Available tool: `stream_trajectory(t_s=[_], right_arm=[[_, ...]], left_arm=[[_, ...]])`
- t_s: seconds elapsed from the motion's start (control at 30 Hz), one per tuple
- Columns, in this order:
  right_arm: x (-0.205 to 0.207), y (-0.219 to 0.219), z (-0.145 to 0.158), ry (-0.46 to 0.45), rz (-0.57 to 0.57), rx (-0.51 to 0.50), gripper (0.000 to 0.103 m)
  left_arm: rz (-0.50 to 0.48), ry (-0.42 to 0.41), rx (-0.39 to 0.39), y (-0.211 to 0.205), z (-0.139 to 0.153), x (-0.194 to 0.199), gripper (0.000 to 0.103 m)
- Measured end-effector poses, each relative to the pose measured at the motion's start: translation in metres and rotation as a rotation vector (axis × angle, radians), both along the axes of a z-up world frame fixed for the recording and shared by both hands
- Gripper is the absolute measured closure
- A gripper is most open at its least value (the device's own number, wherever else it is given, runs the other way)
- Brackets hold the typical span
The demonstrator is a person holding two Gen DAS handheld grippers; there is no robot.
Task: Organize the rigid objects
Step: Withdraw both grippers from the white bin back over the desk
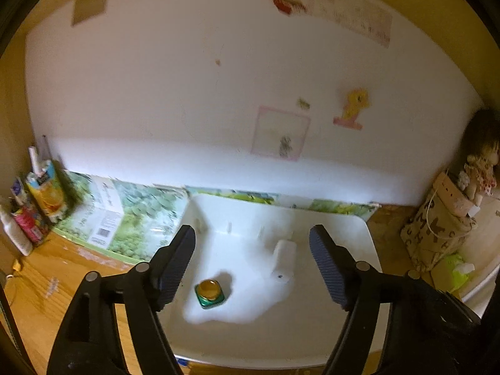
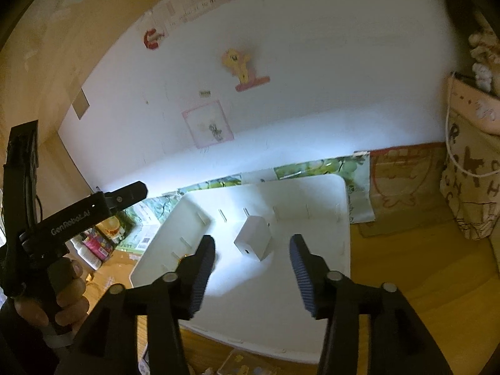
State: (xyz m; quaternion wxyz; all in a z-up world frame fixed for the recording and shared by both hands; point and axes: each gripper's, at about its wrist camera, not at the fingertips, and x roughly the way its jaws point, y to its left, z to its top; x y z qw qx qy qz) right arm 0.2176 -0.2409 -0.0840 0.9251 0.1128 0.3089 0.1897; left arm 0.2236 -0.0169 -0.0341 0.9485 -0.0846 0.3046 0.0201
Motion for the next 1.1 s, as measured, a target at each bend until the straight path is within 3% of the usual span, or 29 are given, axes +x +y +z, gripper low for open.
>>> stream_trajectory(t_s=[0.17, 0.43, 0.77, 1.1], right_arm=[[-0.026, 0.002, 0.016, -0.054, -0.043, 0.008, 0.035], [-0.081, 0.013, 0.041, -0.141, -0.125, 0.015, 0.023], [-0.145, 0.03, 0.053, -0.189, -0.215, 0.014, 0.022], [-0.205, 0.052, 0.053, -0.229, -0.262, -0.02, 0.021]], left_arm=[[0.0, -0.033, -0.019, 0.015, 0.017, -0.022, 0.024], [-0.041, -0.087, -0.019, 0.036, 0.041, -0.063, 0.023], [-0.133, -0.158, -0.01, 0.063, 0.064, -0.126, 0.02], [-0.19, -0.138, -0.009, 0.085, 0.058, -0.17, 0.02]])
